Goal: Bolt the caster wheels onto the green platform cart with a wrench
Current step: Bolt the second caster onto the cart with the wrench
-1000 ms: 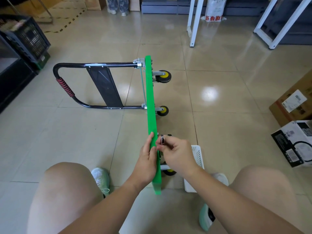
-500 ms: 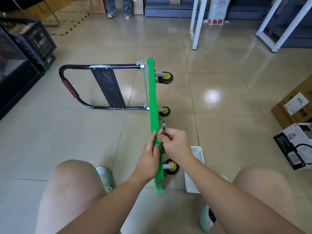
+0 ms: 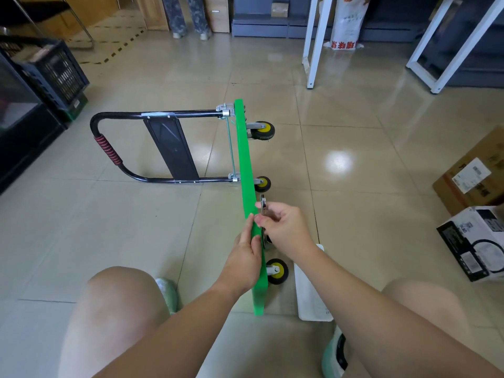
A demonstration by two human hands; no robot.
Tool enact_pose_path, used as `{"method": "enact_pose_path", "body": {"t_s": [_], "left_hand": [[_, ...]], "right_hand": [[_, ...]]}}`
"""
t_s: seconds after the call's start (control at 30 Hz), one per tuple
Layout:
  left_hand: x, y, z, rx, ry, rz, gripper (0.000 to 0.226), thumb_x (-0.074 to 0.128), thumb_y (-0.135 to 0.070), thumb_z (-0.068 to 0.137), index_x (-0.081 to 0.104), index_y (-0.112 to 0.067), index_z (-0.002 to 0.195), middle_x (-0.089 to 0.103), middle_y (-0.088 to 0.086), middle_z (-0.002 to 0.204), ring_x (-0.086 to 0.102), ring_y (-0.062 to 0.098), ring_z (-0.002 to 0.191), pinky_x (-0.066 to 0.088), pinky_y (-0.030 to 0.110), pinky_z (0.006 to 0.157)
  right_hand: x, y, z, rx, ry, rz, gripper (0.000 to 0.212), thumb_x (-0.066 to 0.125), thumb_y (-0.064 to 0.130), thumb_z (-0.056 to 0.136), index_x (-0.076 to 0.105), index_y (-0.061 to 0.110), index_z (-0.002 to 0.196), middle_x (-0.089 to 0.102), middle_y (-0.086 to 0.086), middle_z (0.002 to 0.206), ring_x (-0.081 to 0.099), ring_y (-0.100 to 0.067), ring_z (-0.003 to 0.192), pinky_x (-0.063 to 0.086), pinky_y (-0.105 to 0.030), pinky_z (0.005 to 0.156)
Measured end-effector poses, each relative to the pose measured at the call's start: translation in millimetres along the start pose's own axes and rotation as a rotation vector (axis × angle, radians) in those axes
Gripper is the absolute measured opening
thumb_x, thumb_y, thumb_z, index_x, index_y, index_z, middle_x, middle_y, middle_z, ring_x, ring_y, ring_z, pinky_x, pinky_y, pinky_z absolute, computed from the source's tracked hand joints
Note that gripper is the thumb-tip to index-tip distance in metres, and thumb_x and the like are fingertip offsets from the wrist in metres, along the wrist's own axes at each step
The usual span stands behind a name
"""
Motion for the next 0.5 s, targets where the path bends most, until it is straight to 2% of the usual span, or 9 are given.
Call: {"method": "enact_pose_path", "body": {"t_s": [0.1,0.17,0.23,0.3,0.43,0.5], "left_hand": [[-1,-5,1,-0.014,-0.013,0.012,0.057,0.031,-0.027,0.111,0.014,-0.044,0.163,0.047,0.003,0.151,0.062,0.018,0.108,0.04,0.024,0.086],[-1,-9,4,-0.023,-0.045,0.005,0.058,0.034,-0.021,0.109,0.019,-0.041,0.161,0.049,0.005,0.145,0.062,0.021,0.108,0.045,0.027,0.084],[0,-12,6,-0.028,-0.091,-0.032,0.054,0.037,-0.016,0.107,0.028,-0.036,0.156,0.052,0.008,0.144,0.061,0.025,0.116,0.052,0.032,0.091],[4,-14,4,-0.043,-0.128,-0.047,0.052,0.037,-0.015,0.107,0.031,-0.034,0.155,0.054,0.012,0.137,0.064,0.026,0.105,0.054,0.038,0.087],[14,-14,3,-0.071,-0.155,-0.008,0.056,0.034,-0.016,0.109,0.024,-0.034,0.161,0.051,0.012,0.139,0.057,0.015,0.072,0.038,0.028,0.065],[14,-16,1,-0.083,-0.153,-0.006,0.055,0.034,-0.016,0.11,0.023,-0.03,0.162,0.048,0.014,0.145,0.052,0.009,0.064,0.033,0.025,0.06]], "right_hand": [[0,4,5,-0.046,-0.033,0.021,0.03,0.071,0.004,0.088,0.073,0.034,0.094,0.077,0.005,0.089,0.073,-0.011,0.086,0.058,-0.036,0.087],[-2,10,10,-0.071,-0.023,-0.032,0.029,0.072,0.004,0.087,0.073,0.034,0.088,0.076,0.006,0.089,0.073,-0.012,0.09,0.058,-0.038,0.092],[-4,13,13,-0.065,0.017,-0.091,0.03,0.073,0.006,0.085,0.072,0.036,0.08,0.076,0.006,0.087,0.074,-0.013,0.09,0.058,-0.039,0.092],[-4,12,12,-0.042,0.034,-0.103,0.033,0.072,0.007,0.087,0.072,0.038,0.073,0.076,0.008,0.083,0.073,-0.012,0.087,0.059,-0.039,0.089],[-1,15,15,-0.015,-0.001,-0.091,0.034,0.066,0.005,0.09,0.07,0.03,0.067,0.071,0.006,0.069,0.065,-0.012,0.071,0.06,-0.043,0.083],[0,18,19,0.022,-0.005,-0.092,0.028,0.065,0.009,0.092,0.07,0.026,0.071,0.069,0.007,0.064,0.065,-0.01,0.067,0.06,-0.038,0.081]]}}
Point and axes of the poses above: each hand's wrist, its own z-axis towards the middle knuckle, its own x-axis out of the palm, y = z × x, the point moved 2 cm from there along z, towards the middle knuckle
